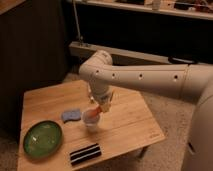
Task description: Place the pepper in the ceramic cup
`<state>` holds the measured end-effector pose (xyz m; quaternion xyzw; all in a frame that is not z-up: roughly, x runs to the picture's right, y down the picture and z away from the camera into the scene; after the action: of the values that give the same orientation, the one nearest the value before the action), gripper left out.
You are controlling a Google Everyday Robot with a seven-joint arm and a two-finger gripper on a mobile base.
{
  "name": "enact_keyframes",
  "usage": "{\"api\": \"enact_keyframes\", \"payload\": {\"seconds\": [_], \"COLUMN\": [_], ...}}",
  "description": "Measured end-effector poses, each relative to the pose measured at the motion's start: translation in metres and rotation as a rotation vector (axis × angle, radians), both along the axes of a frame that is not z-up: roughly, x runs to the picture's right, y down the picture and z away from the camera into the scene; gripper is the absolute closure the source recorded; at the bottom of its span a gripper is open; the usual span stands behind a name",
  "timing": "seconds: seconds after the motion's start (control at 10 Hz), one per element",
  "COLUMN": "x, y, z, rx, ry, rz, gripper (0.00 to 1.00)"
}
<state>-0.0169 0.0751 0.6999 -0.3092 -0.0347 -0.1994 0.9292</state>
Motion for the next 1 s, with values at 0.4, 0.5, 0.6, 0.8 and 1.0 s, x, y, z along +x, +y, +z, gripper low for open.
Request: {"api": "enact_keyframes", "payload": {"seconds": [0.4,0.5,0.6,0.8,1.0], "x": [-0.006,-0.006,-0.006,-0.006,-0.007], "y": [0.0,0.0,-0.001,-0.001,-0.002], "z": [0.008,0.01,0.011,0.014,0.015], "rx": [0.018,0.027,0.031,0.031,0.03], "ry": [0.015,0.028,0.036,0.049,0.05], "rz": [-0.017,-0.016,-0.017,-0.013,-0.009], "gripper": [0.94,0.82,0.74,0.52,0.35]}}
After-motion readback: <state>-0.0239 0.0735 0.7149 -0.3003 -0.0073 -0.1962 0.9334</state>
